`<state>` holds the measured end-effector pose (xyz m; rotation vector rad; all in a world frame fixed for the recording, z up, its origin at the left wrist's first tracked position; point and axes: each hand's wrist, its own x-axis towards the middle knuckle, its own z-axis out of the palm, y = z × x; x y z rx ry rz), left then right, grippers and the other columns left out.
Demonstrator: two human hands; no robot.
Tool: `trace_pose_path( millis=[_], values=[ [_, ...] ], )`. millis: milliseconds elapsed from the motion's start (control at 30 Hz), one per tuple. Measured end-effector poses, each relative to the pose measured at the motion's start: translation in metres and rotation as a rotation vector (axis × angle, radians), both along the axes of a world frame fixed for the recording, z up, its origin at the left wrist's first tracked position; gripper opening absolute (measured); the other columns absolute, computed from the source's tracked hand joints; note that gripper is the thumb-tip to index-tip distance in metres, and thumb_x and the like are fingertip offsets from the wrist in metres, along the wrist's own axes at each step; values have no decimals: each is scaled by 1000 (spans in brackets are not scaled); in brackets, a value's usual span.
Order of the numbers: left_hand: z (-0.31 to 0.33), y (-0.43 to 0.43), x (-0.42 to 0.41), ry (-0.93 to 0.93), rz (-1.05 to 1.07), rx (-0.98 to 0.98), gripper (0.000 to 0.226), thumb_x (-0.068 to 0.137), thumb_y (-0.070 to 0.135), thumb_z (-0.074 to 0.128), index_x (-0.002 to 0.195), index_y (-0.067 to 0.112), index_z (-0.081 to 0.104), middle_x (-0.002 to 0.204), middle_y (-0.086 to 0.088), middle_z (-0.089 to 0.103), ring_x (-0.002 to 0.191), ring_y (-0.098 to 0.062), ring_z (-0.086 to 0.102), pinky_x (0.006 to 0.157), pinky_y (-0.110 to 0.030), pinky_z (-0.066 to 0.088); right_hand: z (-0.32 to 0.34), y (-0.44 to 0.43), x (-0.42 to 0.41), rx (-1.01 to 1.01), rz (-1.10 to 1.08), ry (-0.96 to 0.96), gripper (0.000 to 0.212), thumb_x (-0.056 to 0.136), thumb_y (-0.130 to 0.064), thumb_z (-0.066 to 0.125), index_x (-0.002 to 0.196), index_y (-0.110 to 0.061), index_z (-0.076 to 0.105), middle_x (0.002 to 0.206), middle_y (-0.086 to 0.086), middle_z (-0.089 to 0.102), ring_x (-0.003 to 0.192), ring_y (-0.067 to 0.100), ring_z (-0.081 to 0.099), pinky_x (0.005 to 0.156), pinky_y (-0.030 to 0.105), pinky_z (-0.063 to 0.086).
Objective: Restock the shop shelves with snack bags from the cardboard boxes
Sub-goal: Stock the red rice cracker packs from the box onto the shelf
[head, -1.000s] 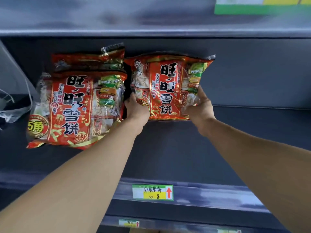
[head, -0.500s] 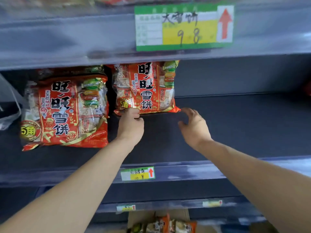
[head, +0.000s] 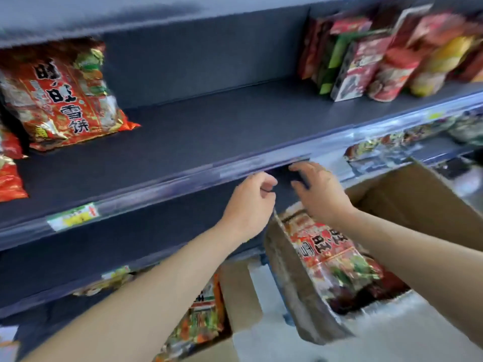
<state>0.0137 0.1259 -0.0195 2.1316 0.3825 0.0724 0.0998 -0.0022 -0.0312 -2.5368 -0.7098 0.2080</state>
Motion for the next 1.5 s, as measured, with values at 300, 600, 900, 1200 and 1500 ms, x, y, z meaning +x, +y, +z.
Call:
trace_pose_path(
  millis=[300, 600, 900, 1200, 1500],
  values=[
    [-62, -197, 66, 322, -10, -67, 26, 91, 12, 56, 117, 12, 60, 118, -3, 61, 103, -18, 58, 79, -21, 40, -44, -205, 56, -261, -115, 335, 39, 91, -10, 53, 130, -8, 56, 132, 11, 58, 123, 26, 53, 100, 28, 39],
    [-136, -177, 72, 667, 79, 183, 28, 93, 6, 51, 121, 9, 51, 131, -11, 52, 98, -24, 55, 83, -32, 46, -107, -203, 56, -545, 49, 716, 44, 97, -21, 48, 132, 4, 46, 112, 16, 56, 98, 26, 56, 65, 27, 46],
    [-182, -150, 105, 826, -134, 219, 86, 86, 15, 66, 152, 13, 11, 155, -8, 25, 132, -25, 41, 104, -33, 41, -148, -199, 60, -497, -245, 1213, 53, 92, -13, 61, 139, 0, 40, 140, 23, 42, 117, 41, 54, 94, 46, 51],
    [-189, -137, 119, 825, -36, 56, 105, 74, 18, 79, 153, 18, 8, 153, -7, 26, 135, -28, 36, 110, -43, 34, -161, -205, 86, -371, -333, 1162, 30, 86, 1, 64, 114, -1, 55, 135, 17, 45, 107, 32, 55, 66, 35, 55],
    [-195, -142, 117, 762, -27, 7, 105, 74, 25, 80, 152, 15, 11, 155, -7, 22, 140, -25, 29, 114, -42, 29, -150, -214, 115, -332, -489, 496, 39, 85, -8, 56, 124, -9, 59, 126, 14, 58, 115, 31, 57, 87, 31, 49]
  ],
)
